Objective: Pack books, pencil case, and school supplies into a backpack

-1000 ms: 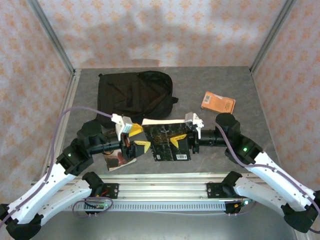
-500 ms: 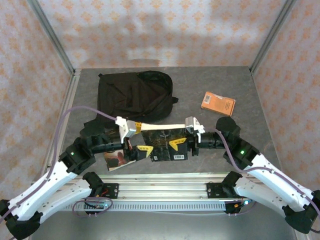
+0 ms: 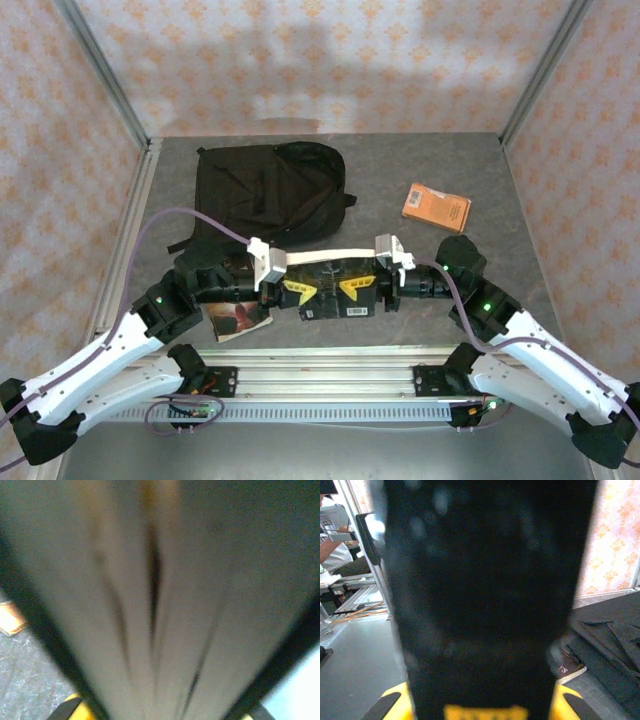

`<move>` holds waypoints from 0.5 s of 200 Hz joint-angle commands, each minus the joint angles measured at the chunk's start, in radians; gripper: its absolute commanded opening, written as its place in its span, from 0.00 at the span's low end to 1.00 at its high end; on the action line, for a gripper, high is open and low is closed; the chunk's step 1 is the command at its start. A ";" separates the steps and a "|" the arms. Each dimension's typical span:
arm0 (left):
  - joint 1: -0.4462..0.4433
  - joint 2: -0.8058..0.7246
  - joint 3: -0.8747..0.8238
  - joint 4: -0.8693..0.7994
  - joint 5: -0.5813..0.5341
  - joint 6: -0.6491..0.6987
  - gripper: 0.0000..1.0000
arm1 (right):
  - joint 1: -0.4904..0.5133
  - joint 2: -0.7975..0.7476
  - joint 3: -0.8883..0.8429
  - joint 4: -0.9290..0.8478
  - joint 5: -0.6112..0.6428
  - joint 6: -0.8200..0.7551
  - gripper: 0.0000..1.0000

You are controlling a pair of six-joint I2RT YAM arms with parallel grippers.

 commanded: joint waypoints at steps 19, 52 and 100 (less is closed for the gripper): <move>-0.004 -0.032 0.018 0.063 0.015 0.007 0.00 | 0.004 -0.032 -0.015 0.160 0.006 0.029 0.01; -0.003 -0.030 0.014 0.099 -0.014 -0.036 0.00 | 0.004 -0.031 -0.003 0.146 0.062 0.060 0.13; -0.003 -0.017 -0.037 0.239 -0.306 -0.282 0.00 | 0.004 -0.066 -0.044 0.175 0.495 0.154 0.46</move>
